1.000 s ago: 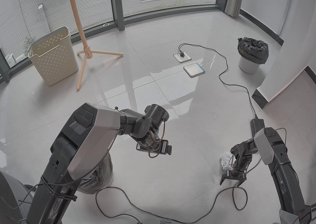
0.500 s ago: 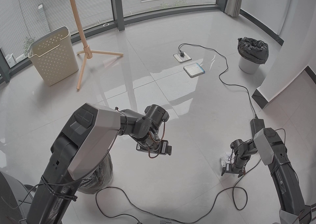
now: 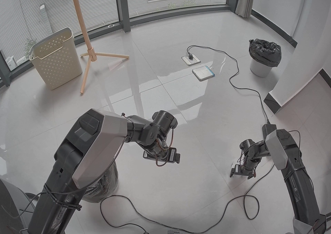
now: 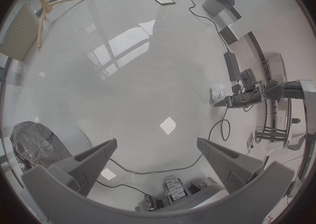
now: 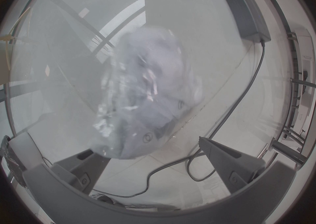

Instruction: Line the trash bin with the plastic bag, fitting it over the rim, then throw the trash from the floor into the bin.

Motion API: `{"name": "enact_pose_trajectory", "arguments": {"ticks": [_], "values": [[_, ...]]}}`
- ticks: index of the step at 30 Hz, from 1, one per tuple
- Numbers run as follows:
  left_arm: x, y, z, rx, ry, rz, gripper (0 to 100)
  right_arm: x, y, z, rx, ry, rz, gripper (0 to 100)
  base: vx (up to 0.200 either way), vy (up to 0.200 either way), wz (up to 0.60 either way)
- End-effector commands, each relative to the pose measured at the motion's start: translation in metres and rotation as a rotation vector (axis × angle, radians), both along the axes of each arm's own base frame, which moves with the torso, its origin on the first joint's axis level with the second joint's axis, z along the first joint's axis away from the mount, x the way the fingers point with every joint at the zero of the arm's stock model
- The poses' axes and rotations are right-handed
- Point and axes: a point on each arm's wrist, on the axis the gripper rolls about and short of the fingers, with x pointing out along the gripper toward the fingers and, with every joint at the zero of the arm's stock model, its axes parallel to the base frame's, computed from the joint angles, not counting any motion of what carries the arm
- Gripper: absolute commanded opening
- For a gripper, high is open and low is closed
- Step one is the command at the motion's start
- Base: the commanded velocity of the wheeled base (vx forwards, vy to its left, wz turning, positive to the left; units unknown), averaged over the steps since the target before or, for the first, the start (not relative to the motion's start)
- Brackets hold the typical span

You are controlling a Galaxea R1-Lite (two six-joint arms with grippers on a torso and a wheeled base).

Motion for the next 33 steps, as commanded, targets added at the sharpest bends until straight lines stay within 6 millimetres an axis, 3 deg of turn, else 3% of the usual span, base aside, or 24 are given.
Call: {"name": "enact_pose_trajectory", "arguments": {"ticks": [1, 4, 9, 10, 13, 14, 19, 22, 29, 33], "values": [[0.000, 0.000, -0.003, 0.003, 0.007, 0.001, 100, 0.011, 0.007, 0.037, 0.005, -0.060, 0.012, 100, 0.000, 0.000, 0.00], [0.000, 0.000, -0.004, 0.006, 0.006, -0.007, 100, 0.014, 0.011, 0.053, 0.019, -0.075, 0.017, 100, 0.000, 0.000, 0.00], [-0.001, -0.001, -0.004, 0.006, 0.006, -0.009, 100, 0.013, 0.010, 0.050, 0.026, -0.067, 0.015, 100, 0.000, 0.000, 0.00], [-0.001, -0.002, -0.004, 0.006, 0.006, -0.012, 100, 0.008, 0.005, 0.029, 0.026, -0.037, 0.006, 100, 0.000, 0.000, 0.00], [-0.002, -0.003, -0.004, 0.006, 0.006, -0.013, 100, 0.005, 0.002, 0.015, 0.025, -0.021, 0.001, 100, 0.000, 0.000, 0.00], [-0.002, -0.003, -0.004, 0.007, 0.006, -0.015, 100, 0.002, 0.000, -0.004, 0.017, -0.030, 0.010, 100, 0.000, 0.000, 0.00], [-0.002, -0.003, -0.005, 0.008, 0.007, -0.014, 100, 0.003, -0.003, -0.017, 0.008, -0.064, 0.028, 100, 0.000, 0.000, 0.00], [-0.002, -0.003, -0.005, 0.008, 0.007, -0.016, 100, 0.006, -0.001, -0.008, 0.009, -0.083, 0.031, 100, 0.000, 0.000, 0.00], [-0.003, -0.004, -0.006, -0.003, 0.016, -0.025, 100, 0.025, 0.009, 0.052, 0.019, -0.193, 0.051, 100, 0.000, 0.000, 0.00], [-0.003, -0.004, -0.005, -0.012, 0.020, -0.030, 100, 0.030, 0.010, 0.072, 0.018, -0.235, 0.054, 100, 0.000, 0.000, 0.00]]}}
